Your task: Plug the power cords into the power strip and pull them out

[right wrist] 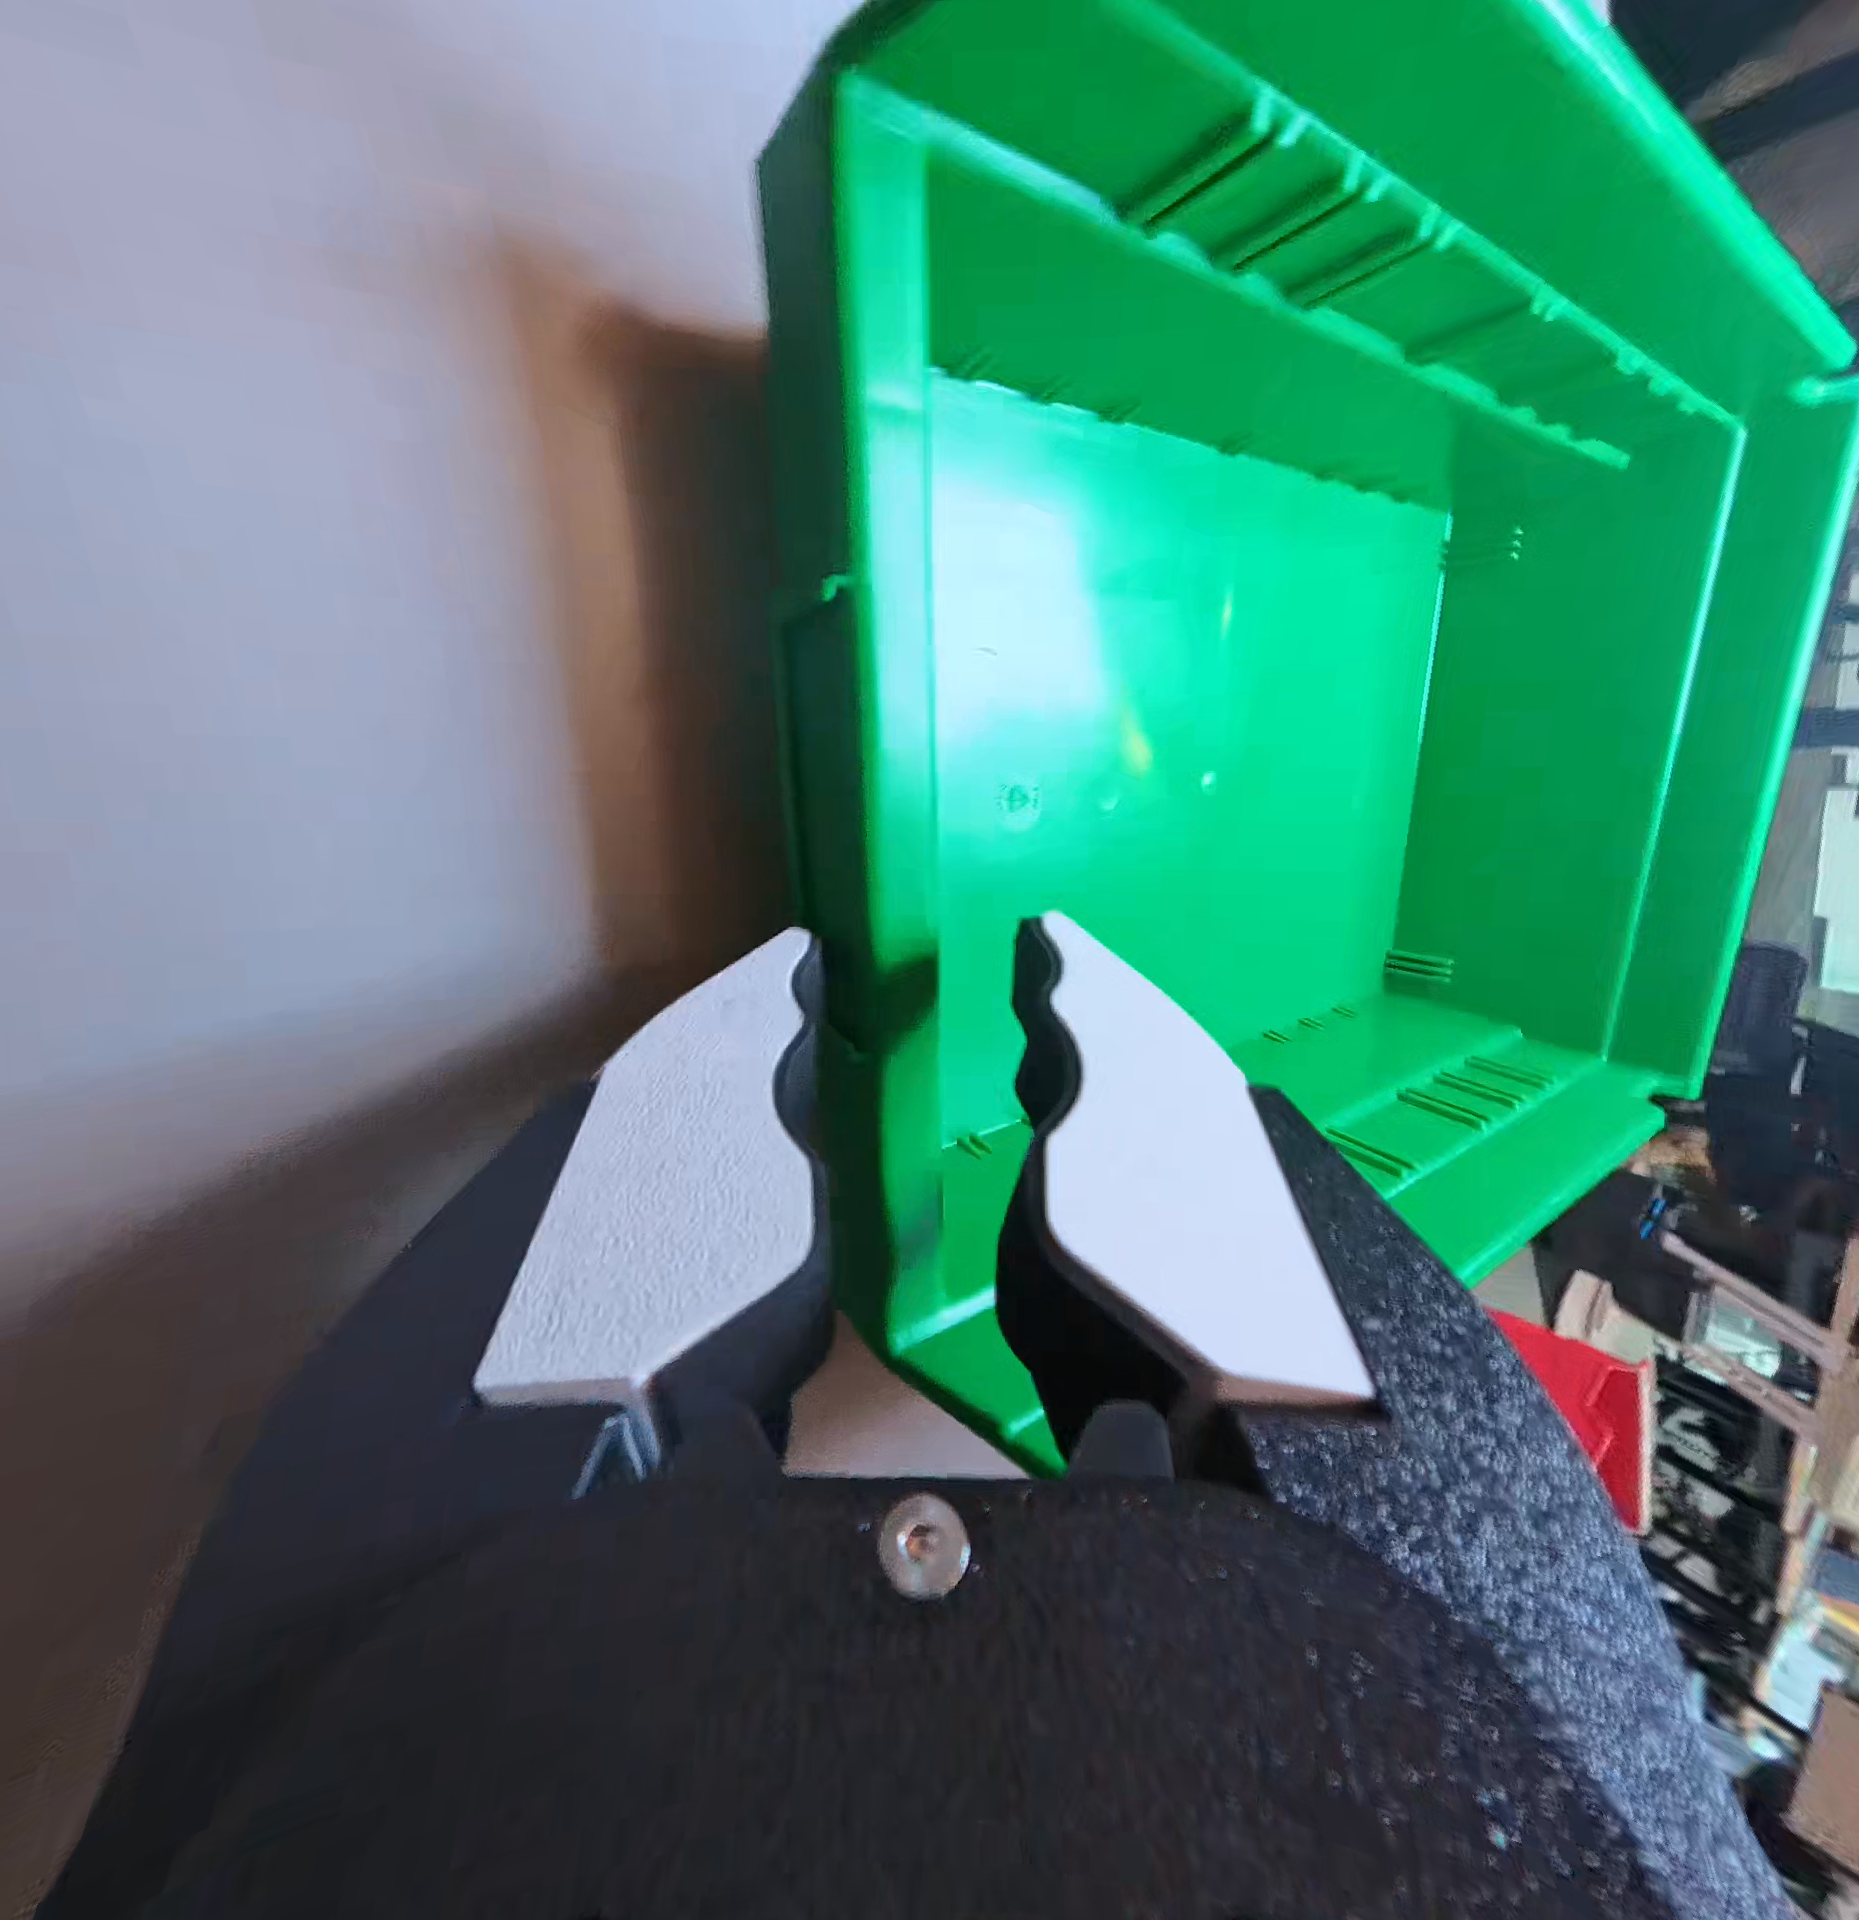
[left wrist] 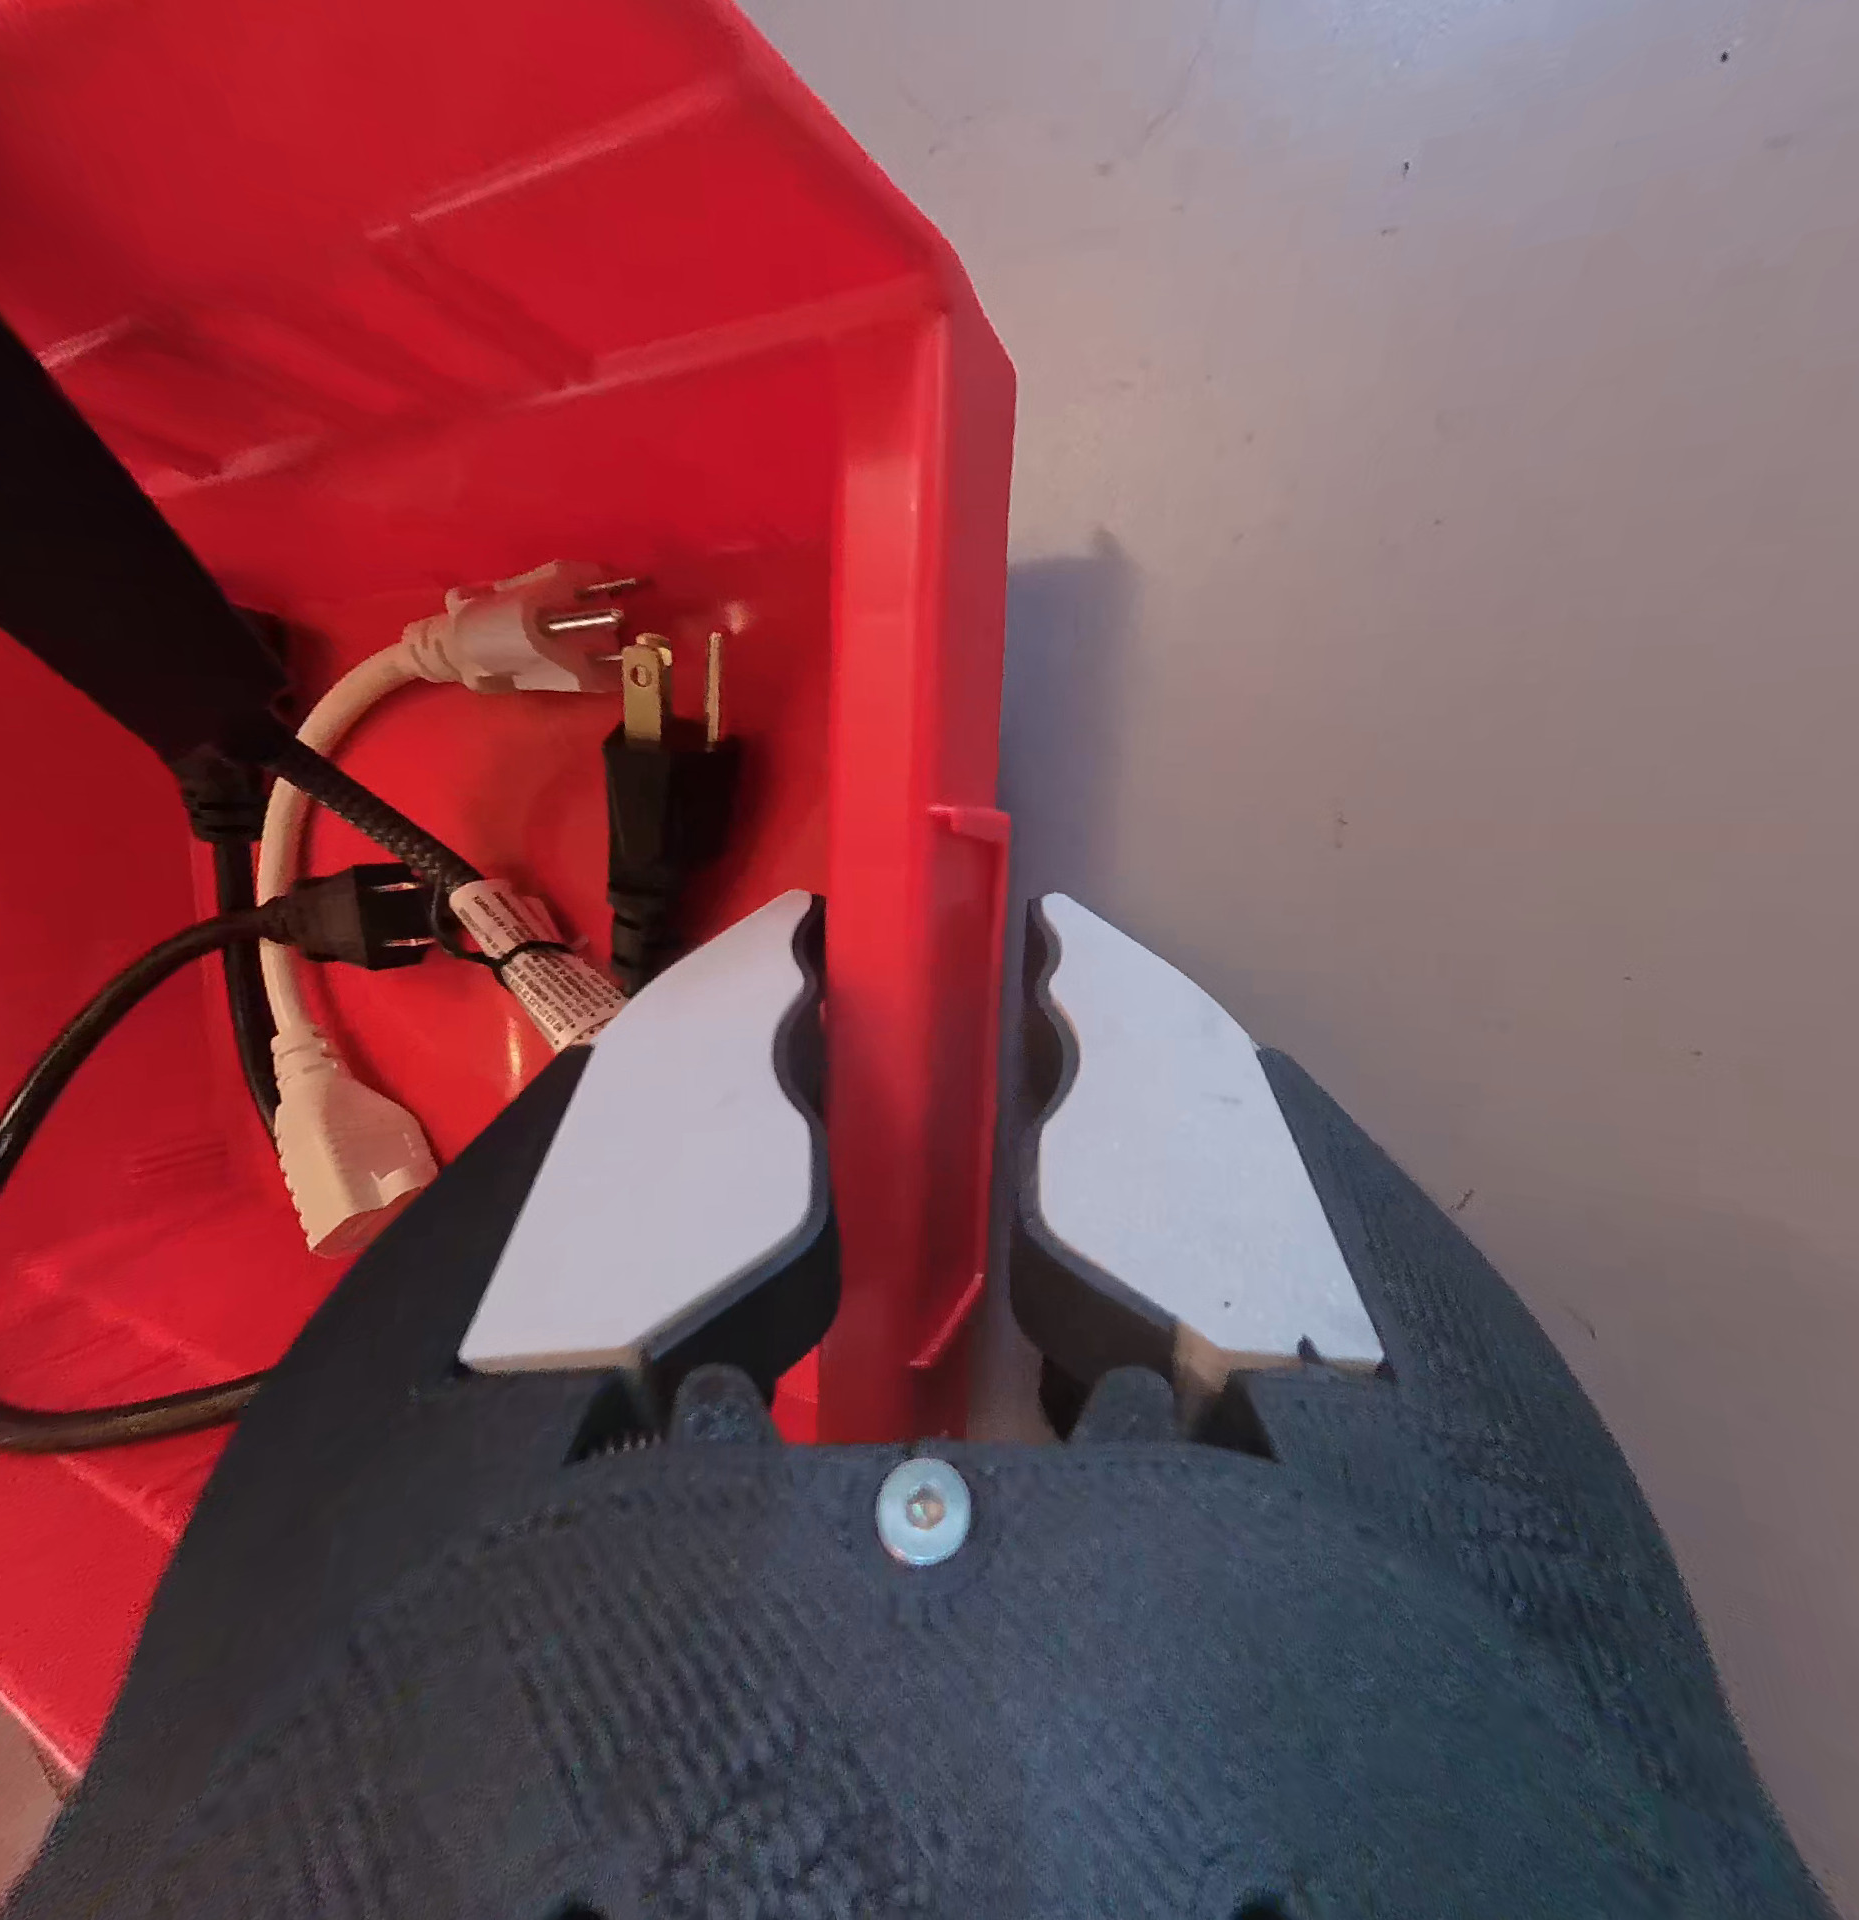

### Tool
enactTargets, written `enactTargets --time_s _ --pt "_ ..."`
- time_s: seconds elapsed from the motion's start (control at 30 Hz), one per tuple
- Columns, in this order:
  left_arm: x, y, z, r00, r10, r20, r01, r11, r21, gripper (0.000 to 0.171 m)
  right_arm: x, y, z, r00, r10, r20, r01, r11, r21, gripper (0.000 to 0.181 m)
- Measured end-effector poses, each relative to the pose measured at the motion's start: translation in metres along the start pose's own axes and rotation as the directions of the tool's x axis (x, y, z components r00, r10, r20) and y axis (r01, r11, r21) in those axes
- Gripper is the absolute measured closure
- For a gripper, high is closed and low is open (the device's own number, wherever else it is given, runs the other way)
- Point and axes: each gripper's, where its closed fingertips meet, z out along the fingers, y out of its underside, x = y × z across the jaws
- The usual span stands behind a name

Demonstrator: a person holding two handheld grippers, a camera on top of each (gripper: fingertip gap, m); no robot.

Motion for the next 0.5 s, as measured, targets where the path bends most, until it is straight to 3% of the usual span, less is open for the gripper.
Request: enactTargets --time_s 0.17,0.3,0.37,0.43,0.5 --pt "-0.002 0.000 0.000 1.000 0.005 0.019 -0.005 1.000 -0.002 0.140 0.021 -0.002 0.021 0.985 -0.162 -0.059 0.159 0.986 -0.054 0.156" --pt "-0.004 -0.004 -0.005 0.999 -0.041 0.008 0.041 0.999 0.023 0.134 0.036 -0.009 0.026 0.997 -0.039 -0.070 0.040 0.999 0.001 0.151" --pt "-0.004 -0.012 -0.016 0.997 -0.075 -0.003 0.075 0.995 0.072 0.131 0.035 -0.032 0.010 0.994 0.091 -0.066 -0.079 0.984 0.160 0.150" --pt "-0.007 -0.023 -0.034 0.992 -0.121 -0.020 0.123 0.980 0.154 0.130 0.020 -0.067 -0.018 0.958 0.276 0.079 -0.285 0.879 0.383 0.146" --pt "-0.014 -0.036 -0.055 0.981 -0.184 -0.065 0.194 0.949 0.247 0.131 -0.002 -0.100 -0.047 0.861 0.389 0.327 -0.508 0.693 0.512 0.141"
